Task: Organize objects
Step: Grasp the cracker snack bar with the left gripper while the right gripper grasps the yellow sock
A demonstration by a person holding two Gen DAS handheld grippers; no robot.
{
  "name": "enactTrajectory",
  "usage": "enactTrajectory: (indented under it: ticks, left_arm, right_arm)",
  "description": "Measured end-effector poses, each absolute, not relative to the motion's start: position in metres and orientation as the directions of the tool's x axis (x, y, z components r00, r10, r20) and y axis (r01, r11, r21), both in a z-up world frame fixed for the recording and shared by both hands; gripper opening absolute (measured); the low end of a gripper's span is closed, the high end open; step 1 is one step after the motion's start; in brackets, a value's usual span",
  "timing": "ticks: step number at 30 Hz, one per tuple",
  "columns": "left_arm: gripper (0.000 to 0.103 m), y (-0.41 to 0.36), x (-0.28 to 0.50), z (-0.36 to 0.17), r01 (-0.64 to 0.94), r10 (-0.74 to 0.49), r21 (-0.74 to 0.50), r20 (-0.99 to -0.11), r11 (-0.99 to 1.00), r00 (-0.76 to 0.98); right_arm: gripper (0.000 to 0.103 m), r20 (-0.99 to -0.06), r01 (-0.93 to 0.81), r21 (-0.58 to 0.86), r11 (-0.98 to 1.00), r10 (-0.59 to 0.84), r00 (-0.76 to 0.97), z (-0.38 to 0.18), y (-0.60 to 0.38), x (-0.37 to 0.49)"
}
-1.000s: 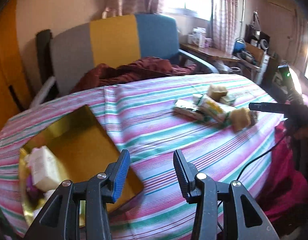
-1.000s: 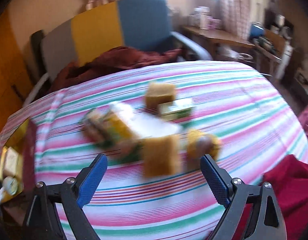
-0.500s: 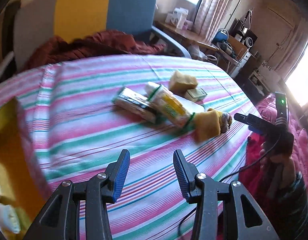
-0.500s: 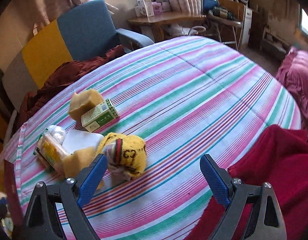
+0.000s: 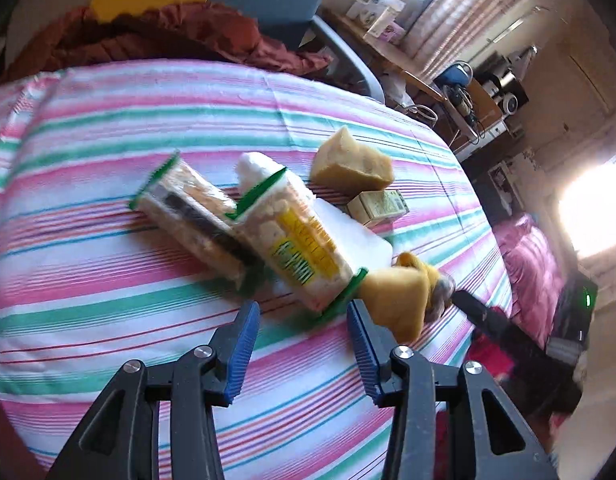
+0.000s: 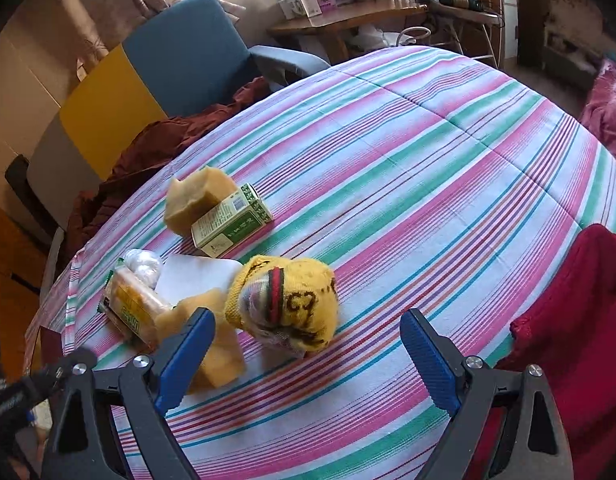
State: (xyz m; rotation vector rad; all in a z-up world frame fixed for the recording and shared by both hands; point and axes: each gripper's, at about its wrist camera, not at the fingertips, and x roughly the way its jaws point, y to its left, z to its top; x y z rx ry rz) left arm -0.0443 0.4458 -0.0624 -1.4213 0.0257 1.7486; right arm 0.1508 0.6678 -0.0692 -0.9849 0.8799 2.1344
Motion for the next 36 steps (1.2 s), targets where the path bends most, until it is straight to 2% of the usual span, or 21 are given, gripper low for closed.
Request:
enactTrajectory:
  ticks: [3,11,15,22,25,27,29,33,34,35,36]
  left_arm:
    - [0.059,0.462,-0.052,-0.075,-0.554,0.593,-0.516,-0.804,-0.653,0.05]
    - [0.07,0.485,-0.067,-0.095,-0.4,0.592,-0.568,-0.802,-0.719,0.076]
    - [0.069,0.494,-0.072,-0.101,-0.361,0.575,-0.56,-0.814,-0.746,0.074]
    - [0.05,0.491,-0.069,-0.105,-0.451,0.537,-0.5,-0.842,-0.739,0.053]
    - [0.049,0.479,-0.066,-0.104,-0.491,0.543,-0.489,-0.839,-0.722,0.036]
    - [0.048,0.473,-0.063,-0.103,-0.515,0.543,-0.478,-0.839,-0.712,0.029]
    - [0.048,0.464,-0.058,-0.101,-0.544,0.54,-0.464,-0.842,-0.699,0.025]
    - [0.048,0.449,-0.052,-0.097,-0.588,0.534,-0.44,-0.845,-0.679,0.016]
    - [0.048,0.445,-0.048,-0.095,-0.602,0.53,-0.428,-0.848,-0.674,0.009]
    - [0.048,0.439,-0.045,-0.094,-0.62,0.527,-0.414,-0.85,-0.666,0.002]
    - [0.048,0.433,-0.042,-0.092,-0.636,0.523,-0.399,-0.853,-0.66,-0.008]
  right_arm:
    - [0.094,-0.809,-0.749,0.31,-0.585,0.252,-0.531,-0.068,0.669,0.152]
    - [0.094,-0.801,-0.744,0.292,-0.601,0.271,-0.534,-0.063,0.667,0.149]
    - [0.094,-0.8,-0.746,0.298,-0.596,0.271,-0.535,-0.065,0.669,0.15]
    - [0.094,-0.792,-0.732,0.333,-0.595,0.244,-0.559,-0.075,0.675,0.142]
    - [0.094,-0.803,-0.736,0.335,-0.588,0.23,-0.549,-0.083,0.678,0.138]
    - [0.089,-0.812,-0.739,0.333,-0.586,0.22,-0.54,-0.088,0.68,0.136]
    - [0.081,-0.821,-0.74,0.333,-0.584,0.207,-0.532,-0.094,0.682,0.133]
    - [0.079,-0.823,-0.738,0.335,-0.586,0.199,-0.532,-0.1,0.685,0.13]
    - [0.074,-0.825,-0.732,0.319,-0.602,0.204,-0.527,-0.1,0.684,0.127]
    - [0.06,-0.825,-0.718,0.315,-0.62,0.195,-0.53,-0.099,0.681,0.125]
    - [0.053,-0.824,-0.707,0.316,-0.633,0.185,-0.535,-0.098,0.679,0.123]
